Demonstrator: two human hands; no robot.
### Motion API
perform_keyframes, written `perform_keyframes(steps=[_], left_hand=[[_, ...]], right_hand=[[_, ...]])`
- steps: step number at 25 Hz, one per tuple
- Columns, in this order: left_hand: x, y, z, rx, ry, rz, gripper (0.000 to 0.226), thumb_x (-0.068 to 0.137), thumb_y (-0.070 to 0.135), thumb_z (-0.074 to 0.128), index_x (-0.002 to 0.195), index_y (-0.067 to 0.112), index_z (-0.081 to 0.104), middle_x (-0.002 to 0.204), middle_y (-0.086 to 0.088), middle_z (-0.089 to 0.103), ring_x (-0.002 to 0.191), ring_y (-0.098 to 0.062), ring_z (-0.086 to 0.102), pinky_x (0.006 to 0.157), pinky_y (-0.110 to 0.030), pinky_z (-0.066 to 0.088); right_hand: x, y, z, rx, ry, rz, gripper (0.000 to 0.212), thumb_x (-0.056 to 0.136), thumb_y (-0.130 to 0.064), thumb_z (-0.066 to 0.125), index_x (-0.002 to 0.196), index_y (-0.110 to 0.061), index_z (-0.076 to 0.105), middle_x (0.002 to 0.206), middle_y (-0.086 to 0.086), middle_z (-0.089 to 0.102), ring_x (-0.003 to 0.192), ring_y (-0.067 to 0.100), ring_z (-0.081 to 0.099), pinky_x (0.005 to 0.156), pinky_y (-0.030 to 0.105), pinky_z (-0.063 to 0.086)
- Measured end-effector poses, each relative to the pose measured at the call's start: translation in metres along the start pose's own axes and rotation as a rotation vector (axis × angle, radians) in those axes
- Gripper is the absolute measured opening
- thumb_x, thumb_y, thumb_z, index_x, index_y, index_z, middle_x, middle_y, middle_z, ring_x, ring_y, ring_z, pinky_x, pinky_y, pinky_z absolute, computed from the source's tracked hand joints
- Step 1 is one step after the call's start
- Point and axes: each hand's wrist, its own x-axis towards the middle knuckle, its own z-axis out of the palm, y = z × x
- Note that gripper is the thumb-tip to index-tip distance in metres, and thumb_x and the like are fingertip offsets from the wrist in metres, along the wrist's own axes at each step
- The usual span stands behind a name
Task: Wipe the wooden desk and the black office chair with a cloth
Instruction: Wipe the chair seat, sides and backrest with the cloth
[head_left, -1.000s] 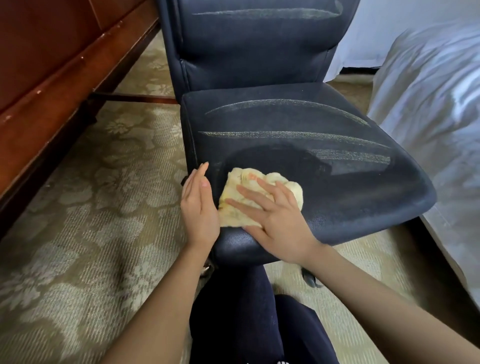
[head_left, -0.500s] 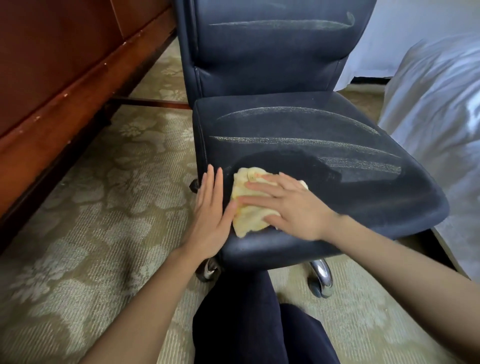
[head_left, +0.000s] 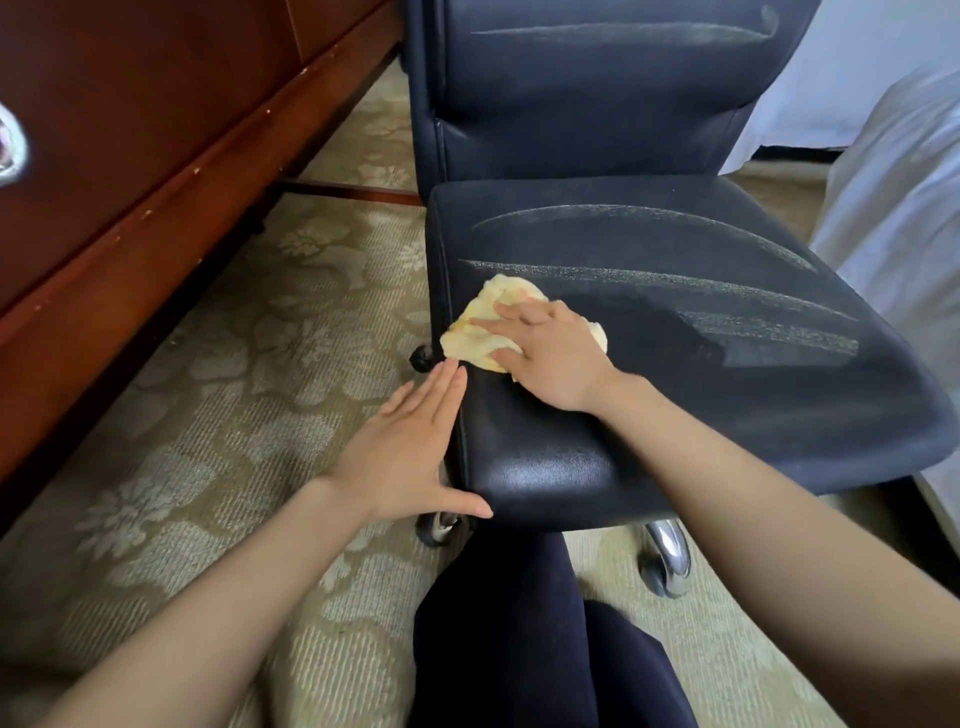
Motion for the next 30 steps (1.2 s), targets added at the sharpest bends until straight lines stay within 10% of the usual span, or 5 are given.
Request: perform_keyframes(steps=[5,15,21,25,30], left_hand=[[0.006,0.01,-0.005,0.139,-0.004,-0.038,0.137,0.059,0.086,0.047,0.147,0.002,-0.016,0.156,-0.016,-0.02,0.147,-0.022,-0.006,0.119,-0.036,0.001],[0.003,-0.001,-0.01,0.013,-0.108,0.032,0.14,0.06,0.052,0.081,0.147,0.01,-0.02,0.154,-0.005,-0.029,0.143,-0.012,-0.016,0.115,-0.027,-0.005],[0.001,-0.01,-0.013,-0.194,-0.133,0.022,0.113,0.078,-0.004,0.066,0.15,0.024,-0.016,0.155,0.01,-0.025,0.144,-0.006,-0.005,0.107,-0.014,0.006],[0.0,-0.006,-0.019,-0.213,-0.068,-0.043,0.089,0.085,0.0,0.057,0.152,0.026,0.004,0.159,0.011,-0.001,0.142,-0.021,0.024,0.11,-0.036,0.031],[0.024,0.018,-0.036,0.214,0.229,-0.073,0.048,0.093,0.019,0.045,0.141,0.019,0.035,0.148,-0.001,0.037,0.139,-0.021,0.029,0.115,-0.039,0.016]], right_hand=[[-0.087,0.001,0.009,0.014,0.153,-0.14,0.043,0.088,-0.033,0.054,0.13,-0.036,0.053,0.13,-0.002,0.053,0.112,0.031,0.045,0.102,0.043,0.029],[-0.141,0.013,0.024,-0.204,0.049,-0.405,0.053,0.083,-0.036,0.058,0.135,-0.041,0.046,0.142,-0.005,0.045,0.136,0.029,0.032,0.114,0.05,0.02],[-0.086,-0.03,0.021,-0.19,0.064,-0.252,0.051,0.09,-0.04,0.05,0.139,-0.041,0.038,0.149,-0.004,0.032,0.14,0.029,0.017,0.115,0.049,0.012],[-0.091,-0.046,0.036,-0.145,0.134,-0.168,0.051,0.088,-0.037,0.055,0.137,-0.037,0.043,0.149,-0.002,0.034,0.141,0.034,0.016,0.115,0.05,0.006],[-0.129,-0.032,0.047,-0.102,0.208,-0.155,0.058,0.08,-0.032,0.063,0.136,-0.034,0.047,0.138,0.002,0.049,0.131,0.035,0.038,0.114,0.048,0.018]])
